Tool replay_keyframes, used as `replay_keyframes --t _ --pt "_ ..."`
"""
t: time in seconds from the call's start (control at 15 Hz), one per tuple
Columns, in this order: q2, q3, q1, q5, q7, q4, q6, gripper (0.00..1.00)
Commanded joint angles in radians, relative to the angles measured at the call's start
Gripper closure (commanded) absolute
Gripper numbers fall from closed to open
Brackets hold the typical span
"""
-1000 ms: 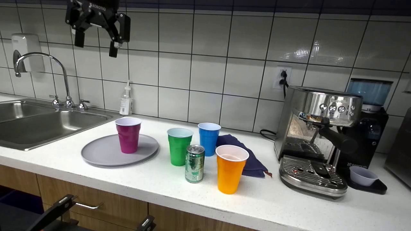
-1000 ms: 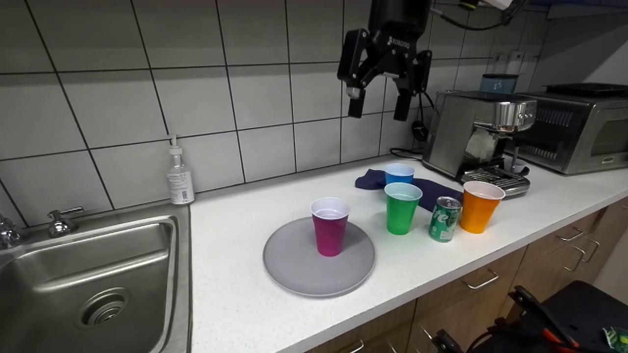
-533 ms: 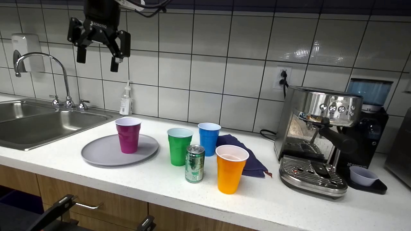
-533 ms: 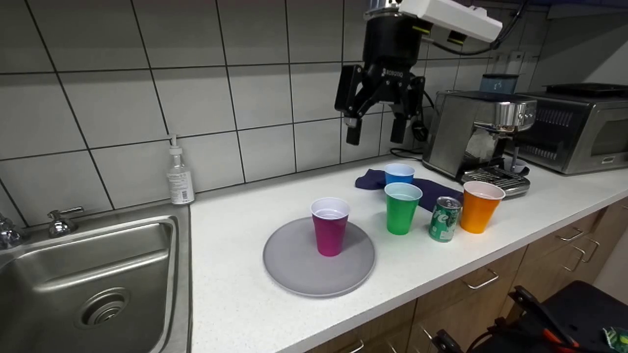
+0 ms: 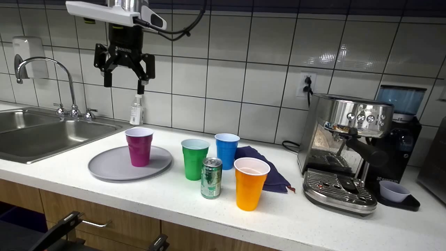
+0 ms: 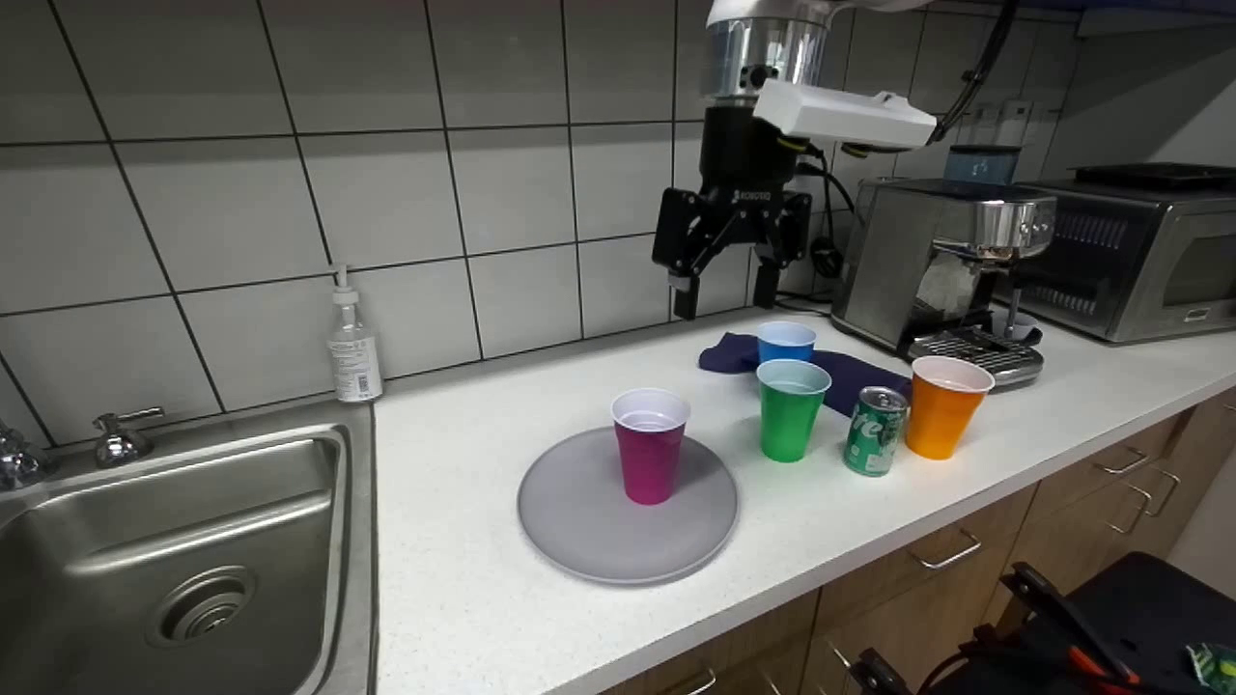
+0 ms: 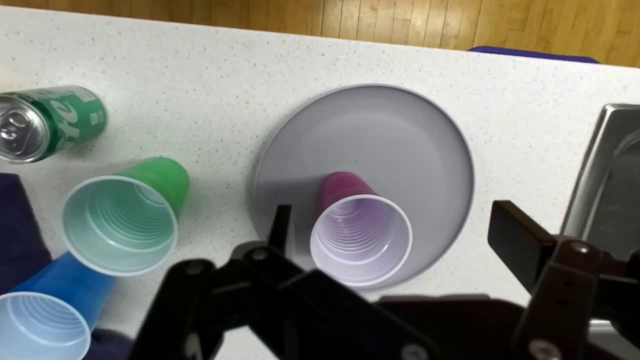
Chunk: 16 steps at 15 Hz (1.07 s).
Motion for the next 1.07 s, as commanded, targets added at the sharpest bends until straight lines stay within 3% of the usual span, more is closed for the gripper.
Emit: replay_keyframes --t 0.0,1.0 --pt "0.073 0.004 -0.023 -0.041 -0.023 0.027 0.062 0.00" --pt "0.300 -0.045 -0.042 0.025 -0.241 0.125 0.233 0.00"
